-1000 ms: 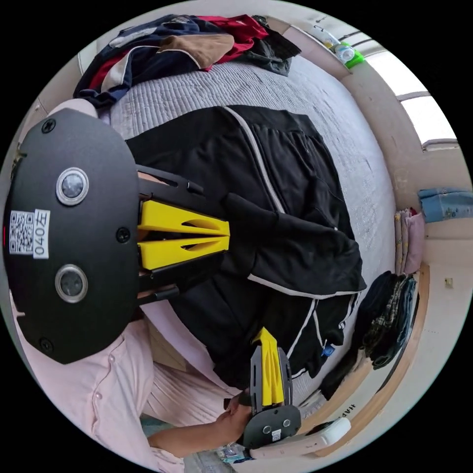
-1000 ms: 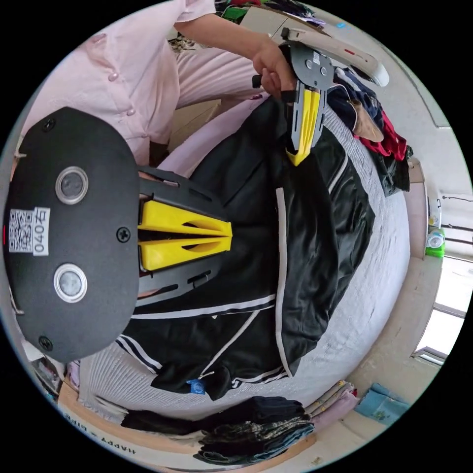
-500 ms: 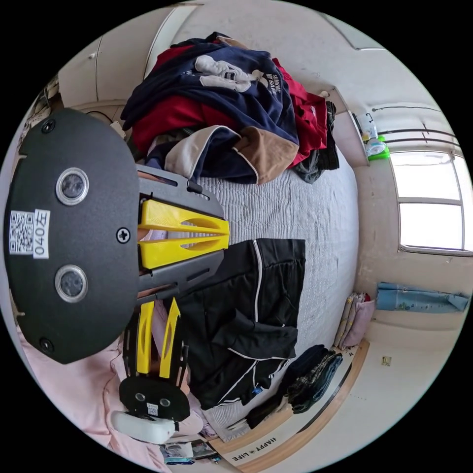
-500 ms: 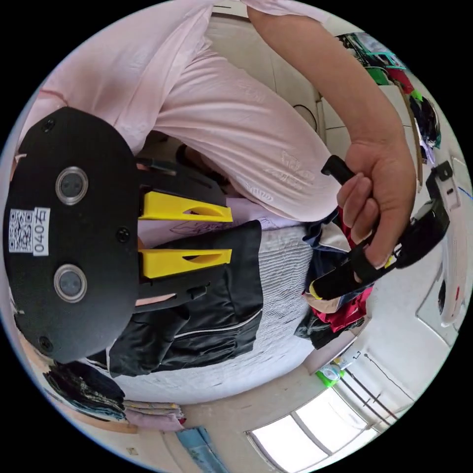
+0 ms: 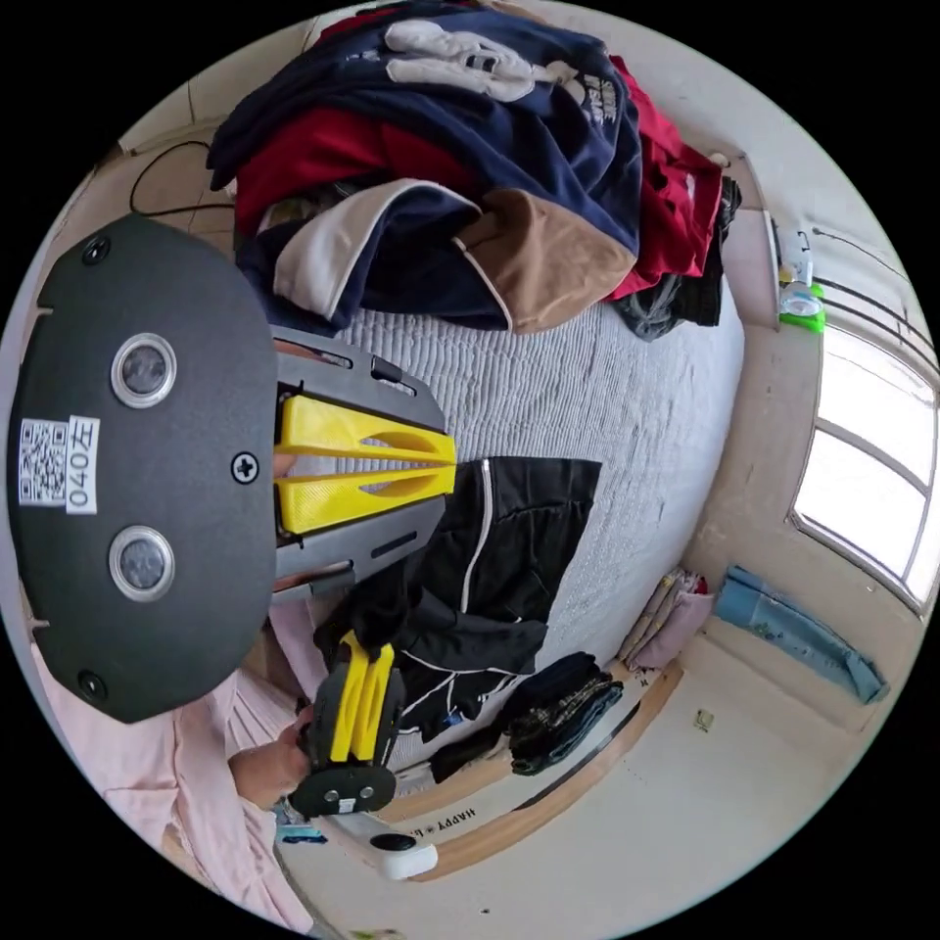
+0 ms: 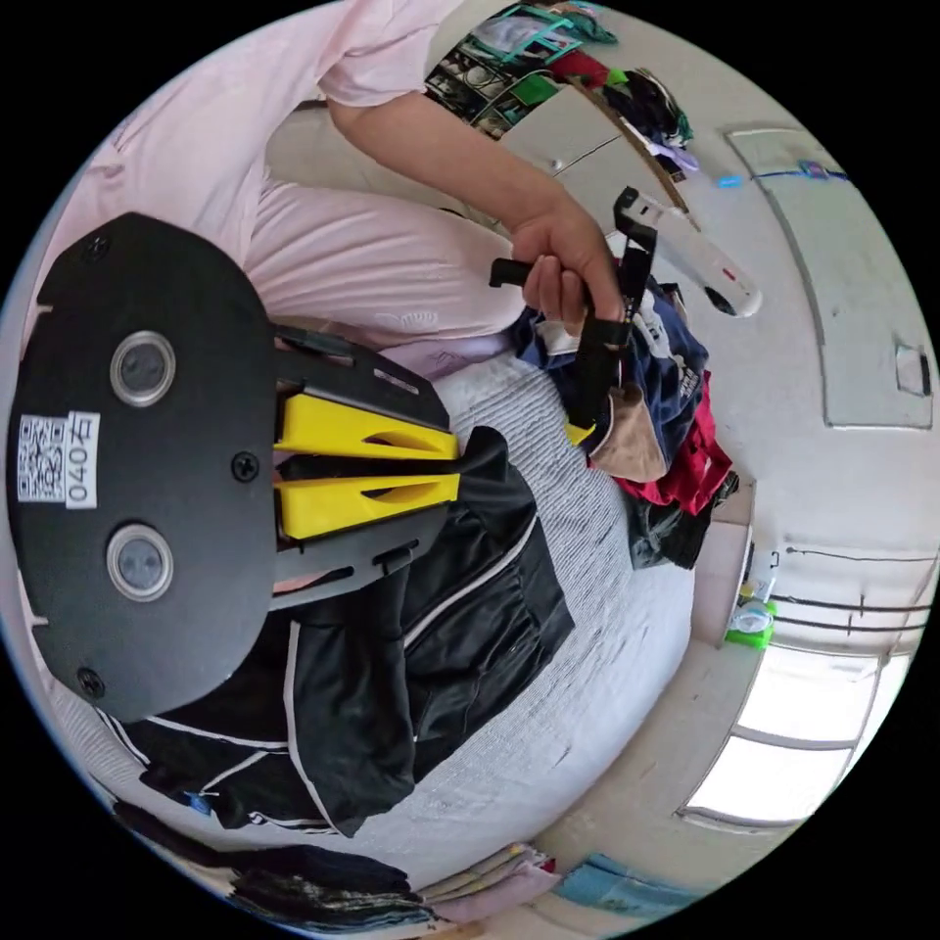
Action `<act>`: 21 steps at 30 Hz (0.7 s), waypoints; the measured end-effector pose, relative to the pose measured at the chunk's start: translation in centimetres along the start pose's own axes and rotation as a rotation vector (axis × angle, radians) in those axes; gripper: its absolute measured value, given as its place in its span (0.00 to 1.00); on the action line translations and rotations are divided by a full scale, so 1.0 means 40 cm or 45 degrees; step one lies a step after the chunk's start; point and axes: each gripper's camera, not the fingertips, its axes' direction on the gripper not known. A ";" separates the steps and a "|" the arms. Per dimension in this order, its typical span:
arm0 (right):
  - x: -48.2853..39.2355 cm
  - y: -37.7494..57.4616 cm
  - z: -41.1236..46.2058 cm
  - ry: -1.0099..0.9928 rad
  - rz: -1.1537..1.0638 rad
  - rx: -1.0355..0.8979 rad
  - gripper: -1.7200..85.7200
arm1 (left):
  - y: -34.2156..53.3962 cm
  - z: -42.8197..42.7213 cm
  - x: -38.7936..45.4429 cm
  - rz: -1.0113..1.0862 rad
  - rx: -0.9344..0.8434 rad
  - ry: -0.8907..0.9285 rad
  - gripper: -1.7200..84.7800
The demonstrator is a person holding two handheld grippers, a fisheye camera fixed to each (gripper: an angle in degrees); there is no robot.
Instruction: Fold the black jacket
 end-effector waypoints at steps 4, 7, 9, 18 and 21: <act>0.097 0.038 -0.100 -0.071 0.113 0.122 0.01 | -0.072 0.050 -0.062 -0.085 -0.046 0.078 0.01; 0.112 0.062 -0.133 -0.044 0.113 0.164 0.01 | -0.117 0.090 -0.124 -0.199 -0.099 0.231 0.01; 0.116 0.074 -0.142 -0.047 0.112 0.179 0.01 | -0.158 0.121 -0.185 -0.316 -0.128 0.429 0.02; 0.126 0.162 -0.190 -0.048 0.112 0.218 0.01 | -0.498 0.209 -0.406 -0.551 -0.028 0.861 0.14; 0.115 0.188 -0.196 -0.053 0.083 0.205 0.01 | -0.654 0.269 -0.377 -0.450 -0.147 0.669 0.14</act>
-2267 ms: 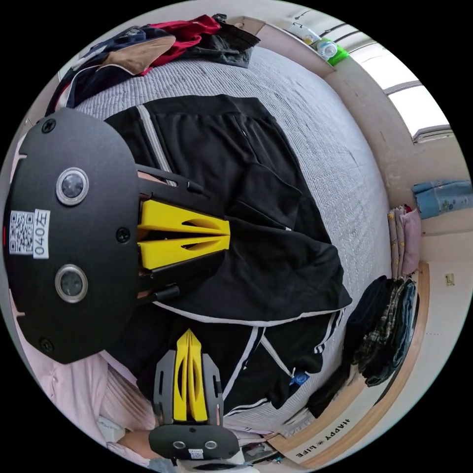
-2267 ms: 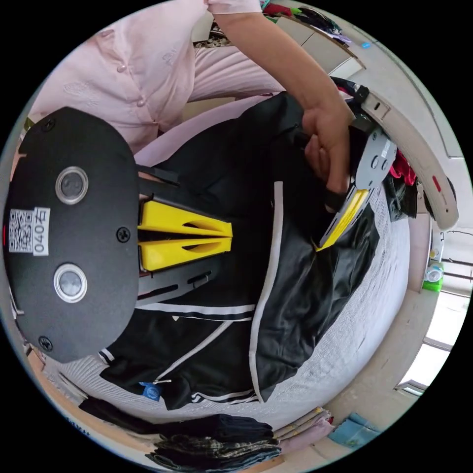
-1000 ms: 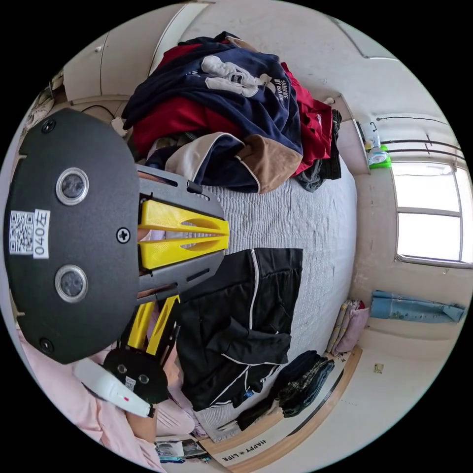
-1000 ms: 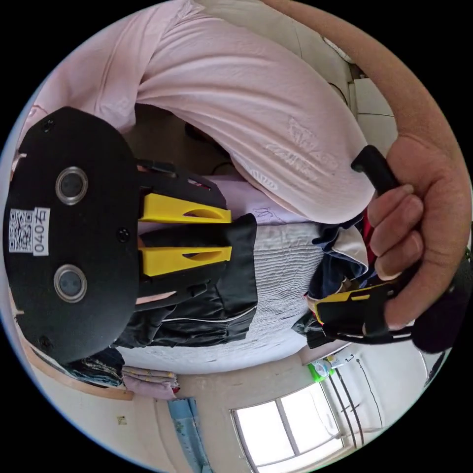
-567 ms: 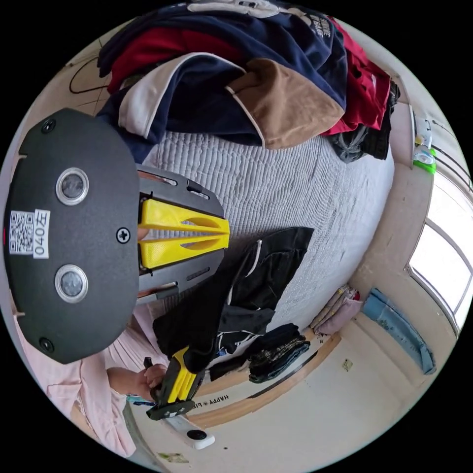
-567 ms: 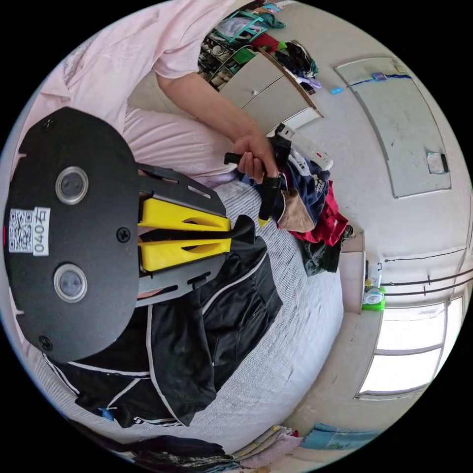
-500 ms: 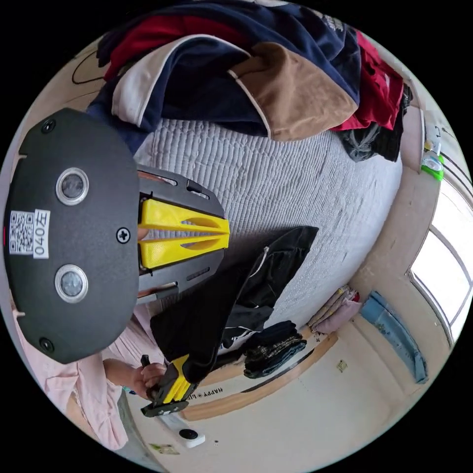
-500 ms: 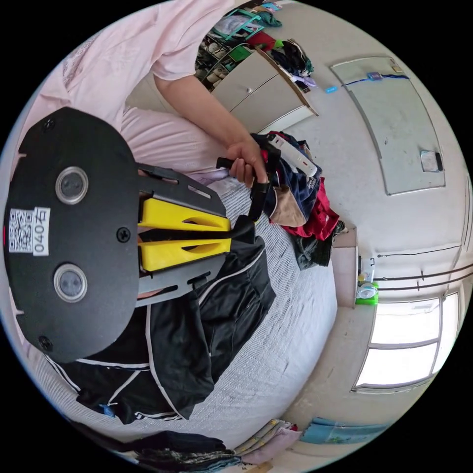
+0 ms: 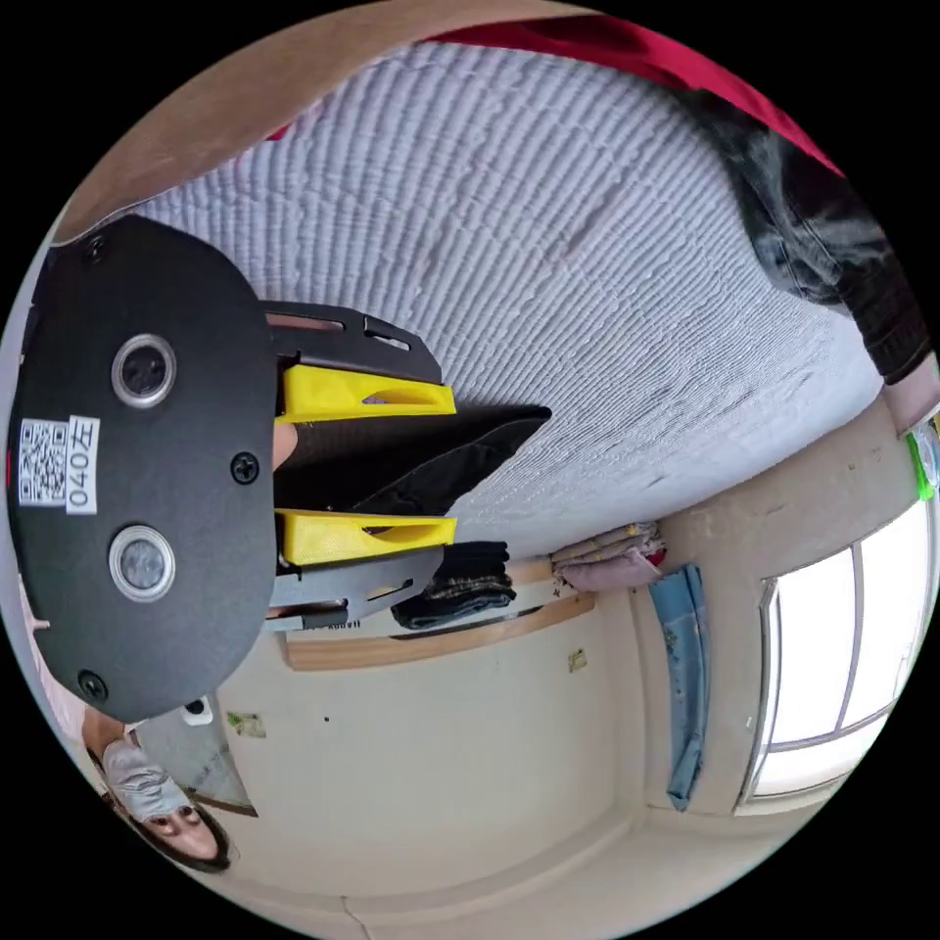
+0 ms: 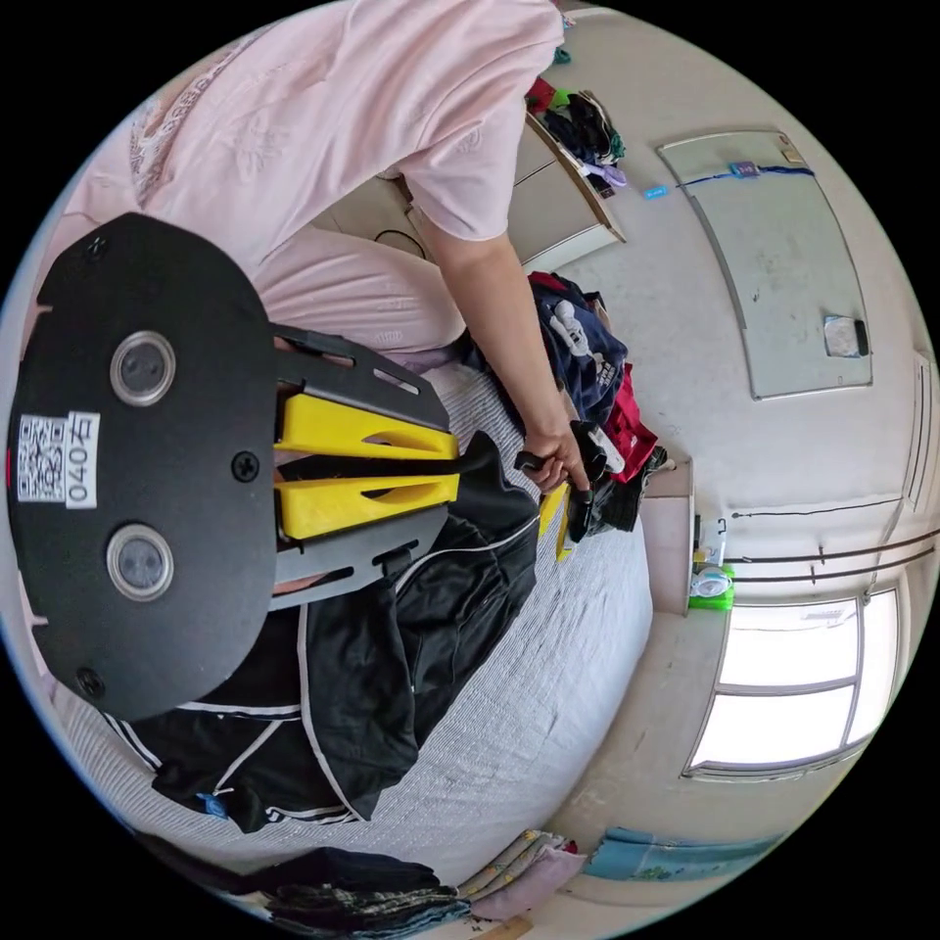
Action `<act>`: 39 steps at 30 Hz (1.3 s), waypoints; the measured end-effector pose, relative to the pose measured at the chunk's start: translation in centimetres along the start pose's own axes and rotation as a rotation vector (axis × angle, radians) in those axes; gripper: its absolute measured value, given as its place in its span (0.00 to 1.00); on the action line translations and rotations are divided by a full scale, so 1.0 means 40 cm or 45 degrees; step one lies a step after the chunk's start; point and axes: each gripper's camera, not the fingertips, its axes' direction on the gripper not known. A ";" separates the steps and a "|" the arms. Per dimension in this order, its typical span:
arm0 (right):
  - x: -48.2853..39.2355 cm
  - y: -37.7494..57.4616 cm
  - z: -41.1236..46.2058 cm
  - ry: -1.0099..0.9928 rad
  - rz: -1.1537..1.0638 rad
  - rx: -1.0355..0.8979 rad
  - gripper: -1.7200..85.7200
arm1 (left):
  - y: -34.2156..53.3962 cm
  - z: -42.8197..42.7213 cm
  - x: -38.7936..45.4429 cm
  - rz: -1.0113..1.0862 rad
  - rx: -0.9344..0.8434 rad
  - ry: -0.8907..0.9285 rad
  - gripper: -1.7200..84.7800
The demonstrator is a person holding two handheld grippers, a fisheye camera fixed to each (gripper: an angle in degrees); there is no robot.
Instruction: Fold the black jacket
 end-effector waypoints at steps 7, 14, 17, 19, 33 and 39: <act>0.001 0.041 -0.030 -0.043 -0.040 0.002 0.01 | -0.180 0.175 0.046 0.053 -0.165 -0.319 0.14; 0.029 0.077 -0.075 -0.093 -0.053 0.012 0.01 | -0.175 0.237 0.094 0.158 -0.291 -0.265 0.10; 0.031 0.082 -0.084 -0.097 -0.069 0.003 0.01 | -0.163 0.280 0.089 0.155 -0.308 -0.412 0.05; 0.027 0.082 -0.093 -0.085 -0.082 -0.003 0.01 | -0.165 0.283 0.093 0.178 -0.316 -0.381 0.02; -0.121 -0.045 -0.114 -0.343 -0.239 -0.069 0.01 | -0.085 0.023 0.049 0.198 -0.153 -0.187 0.01; -0.208 -0.132 -0.130 -0.589 -0.292 -0.016 0.01 | 0.015 -0.229 0.023 0.209 -0.103 -0.390 0.02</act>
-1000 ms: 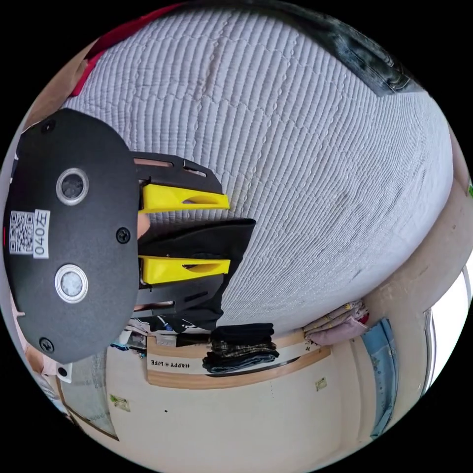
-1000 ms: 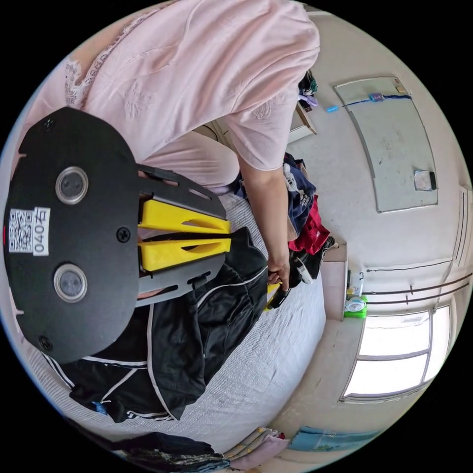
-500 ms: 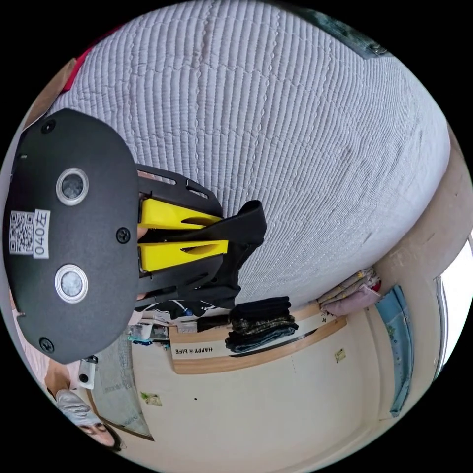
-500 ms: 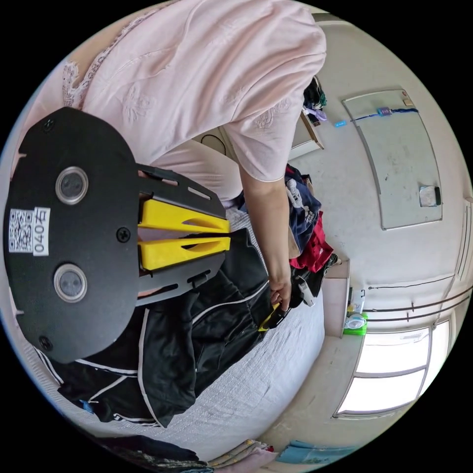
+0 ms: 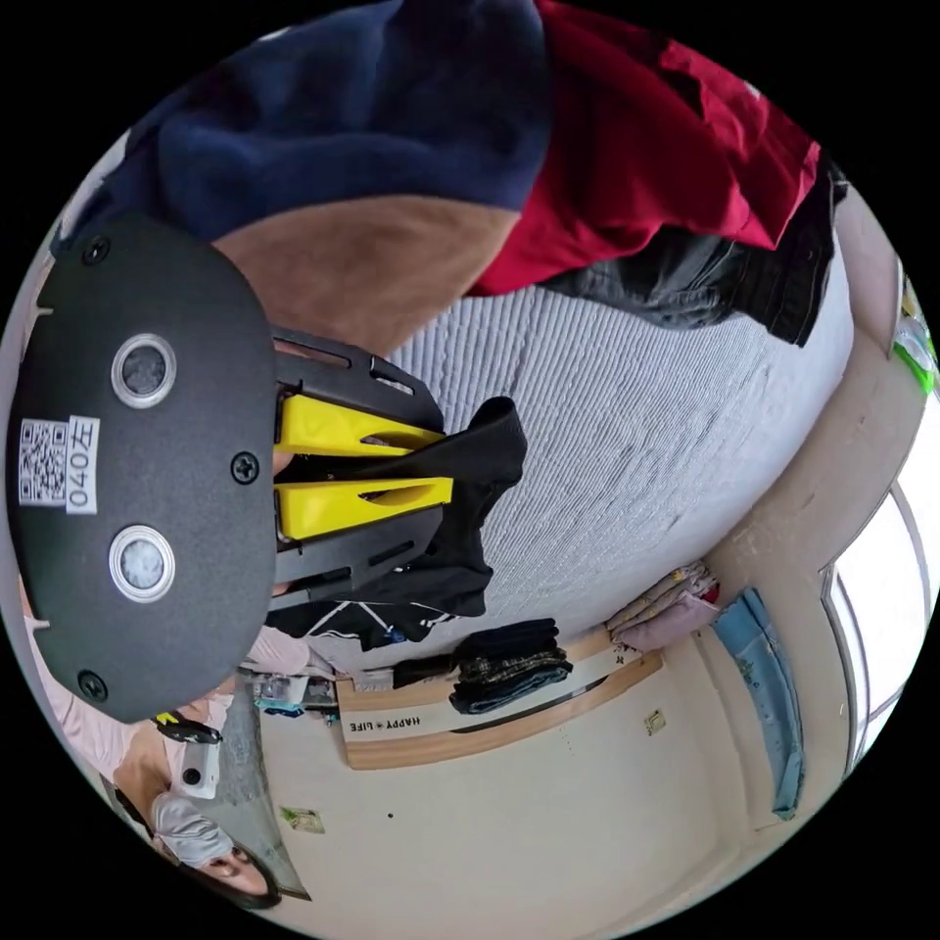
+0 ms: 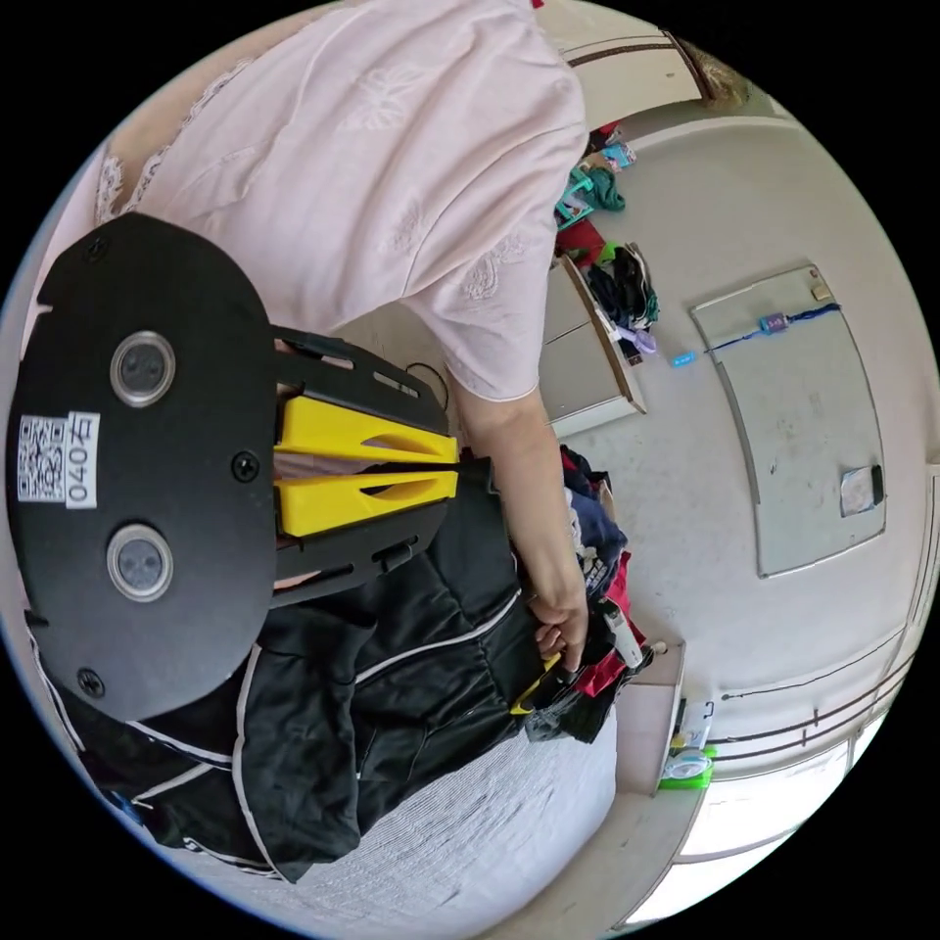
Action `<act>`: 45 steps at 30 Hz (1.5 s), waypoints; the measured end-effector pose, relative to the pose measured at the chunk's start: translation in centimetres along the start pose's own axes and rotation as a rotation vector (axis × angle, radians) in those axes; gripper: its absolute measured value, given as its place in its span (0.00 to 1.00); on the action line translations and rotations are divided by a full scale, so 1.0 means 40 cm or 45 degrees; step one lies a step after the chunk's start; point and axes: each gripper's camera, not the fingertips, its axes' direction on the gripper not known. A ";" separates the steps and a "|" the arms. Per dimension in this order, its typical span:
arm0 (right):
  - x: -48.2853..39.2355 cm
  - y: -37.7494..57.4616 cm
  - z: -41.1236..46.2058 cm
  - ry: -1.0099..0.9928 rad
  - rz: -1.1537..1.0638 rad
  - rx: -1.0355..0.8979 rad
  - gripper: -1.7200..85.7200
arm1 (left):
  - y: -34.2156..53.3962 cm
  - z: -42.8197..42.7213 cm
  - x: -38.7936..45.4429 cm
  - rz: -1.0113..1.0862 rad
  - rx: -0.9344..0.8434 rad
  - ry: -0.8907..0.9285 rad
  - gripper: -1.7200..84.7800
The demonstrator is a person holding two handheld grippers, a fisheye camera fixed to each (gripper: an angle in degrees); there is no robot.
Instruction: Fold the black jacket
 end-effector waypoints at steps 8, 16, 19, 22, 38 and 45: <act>0.091 0.094 -0.210 -0.121 0.277 0.199 0.01 | 0.036 -0.010 0.250 0.198 -0.009 -0.110 0.02; 0.054 0.298 -0.484 0.086 0.498 0.401 0.01 | 0.017 0.226 0.653 0.367 -0.016 -0.039 0.00; 0.034 0.367 -0.555 0.201 0.568 0.465 0.01 | 0.014 0.373 0.795 0.414 -0.031 -0.092 0.01; 0.033 0.434 -0.596 0.266 0.670 0.515 0.01 | 0.018 0.555 0.912 0.453 -0.074 -0.169 0.01; 0.035 0.479 -0.543 0.644 1.149 0.286 0.06 | 0.236 1.189 1.153 0.682 -0.297 -0.502 0.08; -0.005 0.254 -0.459 0.706 0.873 0.250 0.01 | 0.565 0.834 1.259 1.026 0.121 -0.442 0.03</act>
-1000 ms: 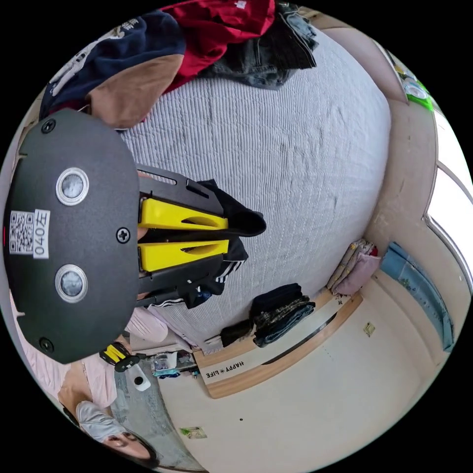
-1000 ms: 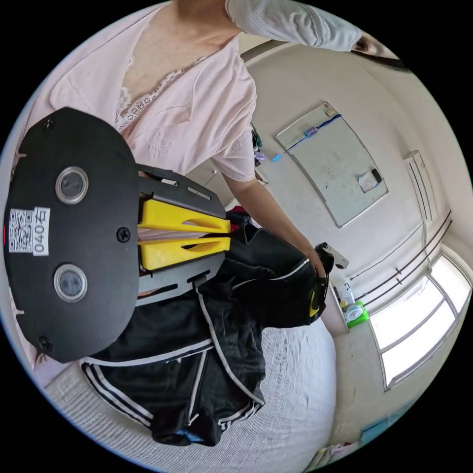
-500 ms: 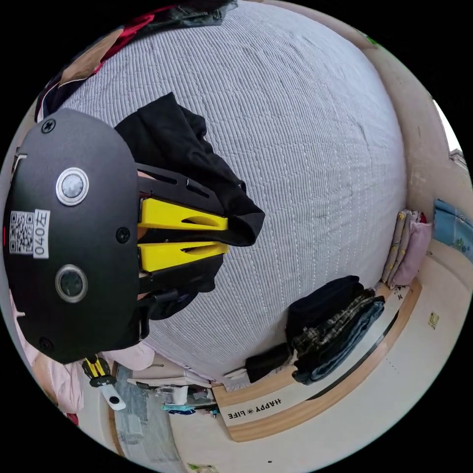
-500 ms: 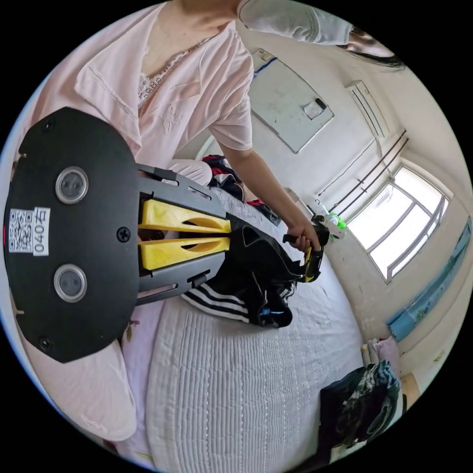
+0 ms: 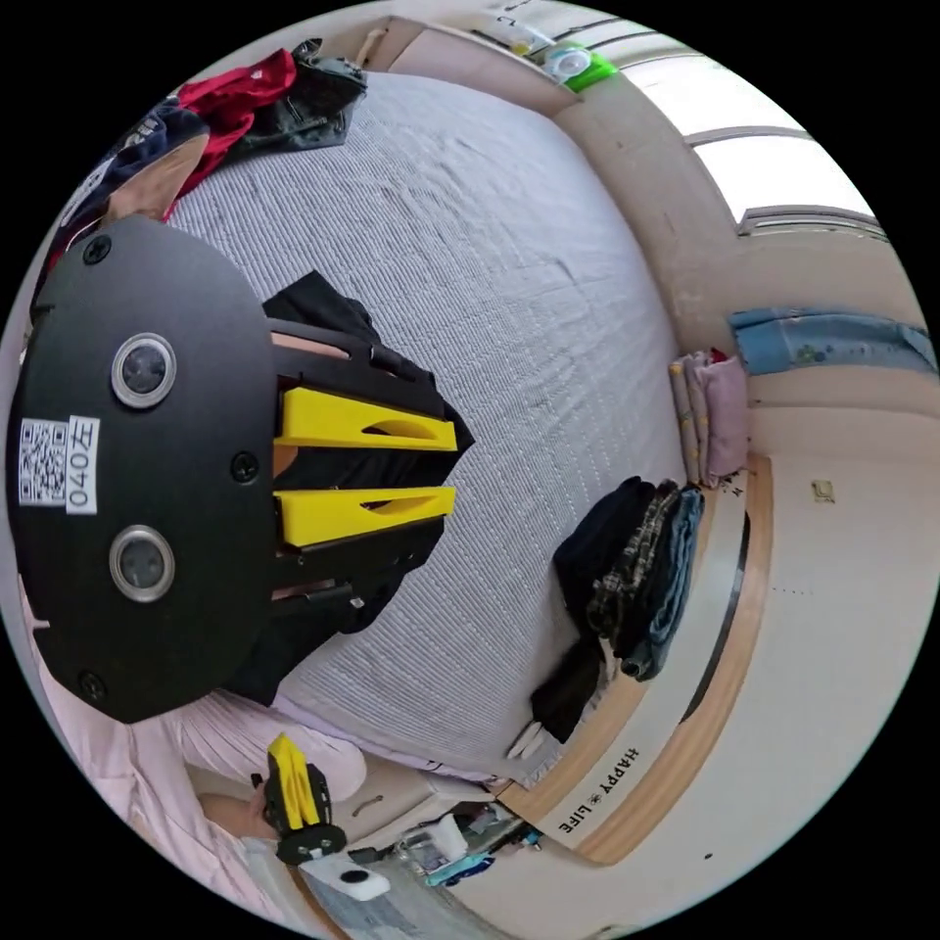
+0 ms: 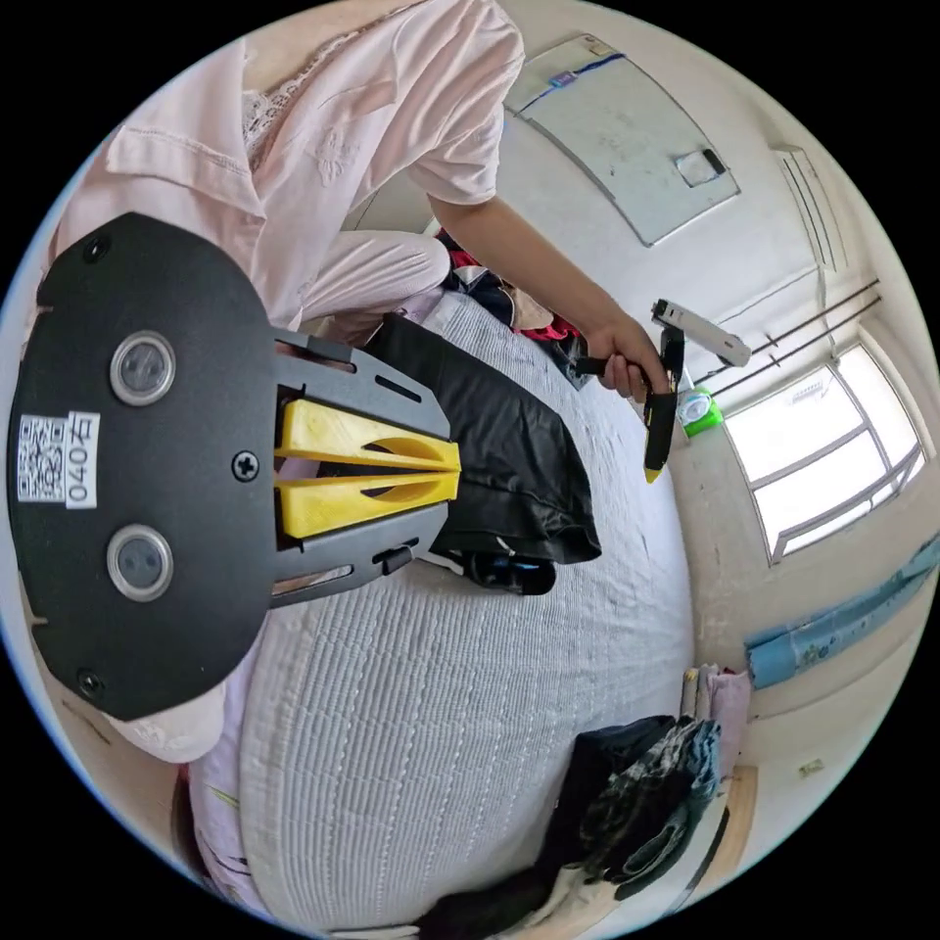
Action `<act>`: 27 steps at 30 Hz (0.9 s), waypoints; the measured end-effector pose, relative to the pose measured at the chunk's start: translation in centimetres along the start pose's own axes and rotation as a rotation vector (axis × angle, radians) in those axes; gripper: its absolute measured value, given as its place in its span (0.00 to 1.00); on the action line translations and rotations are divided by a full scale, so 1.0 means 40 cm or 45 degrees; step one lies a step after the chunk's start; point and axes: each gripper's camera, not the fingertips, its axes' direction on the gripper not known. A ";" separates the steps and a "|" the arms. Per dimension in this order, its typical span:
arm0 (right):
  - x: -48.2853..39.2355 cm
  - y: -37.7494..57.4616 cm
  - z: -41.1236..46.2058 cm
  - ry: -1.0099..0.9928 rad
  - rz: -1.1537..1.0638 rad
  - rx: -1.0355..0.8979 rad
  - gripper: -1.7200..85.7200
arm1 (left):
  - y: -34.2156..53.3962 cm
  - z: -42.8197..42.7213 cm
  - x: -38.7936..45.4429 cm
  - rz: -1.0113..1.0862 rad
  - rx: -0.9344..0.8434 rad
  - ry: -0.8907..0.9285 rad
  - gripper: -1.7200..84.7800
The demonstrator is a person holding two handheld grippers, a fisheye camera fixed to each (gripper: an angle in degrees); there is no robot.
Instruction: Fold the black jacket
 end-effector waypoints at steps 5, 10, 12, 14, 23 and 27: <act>-0.157 -0.054 0.249 0.174 -0.222 -0.285 0.01 | 0.343 -0.076 0.159 0.115 -0.035 -0.217 0.01; -0.181 0.013 0.409 0.592 -0.329 -0.628 0.01 | 0.596 0.040 0.326 0.235 -0.311 -0.328 0.01; -0.187 0.003 0.391 0.548 -0.275 -0.643 0.01 | 0.667 0.101 0.397 0.410 -0.373 -0.469 0.01; -0.213 -0.054 0.346 0.648 -0.267 -0.543 0.01 | 0.662 0.073 0.417 0.467 -0.302 -0.513 0.01; -0.322 -0.472 0.562 0.388 -0.397 -0.203 0.01 | 0.511 0.068 0.160 0.083 -0.156 -0.481 0.01; -0.244 -0.529 0.756 0.384 -0.343 -0.392 0.01 | 0.555 0.215 0.189 0.083 -0.313 -0.322 0.01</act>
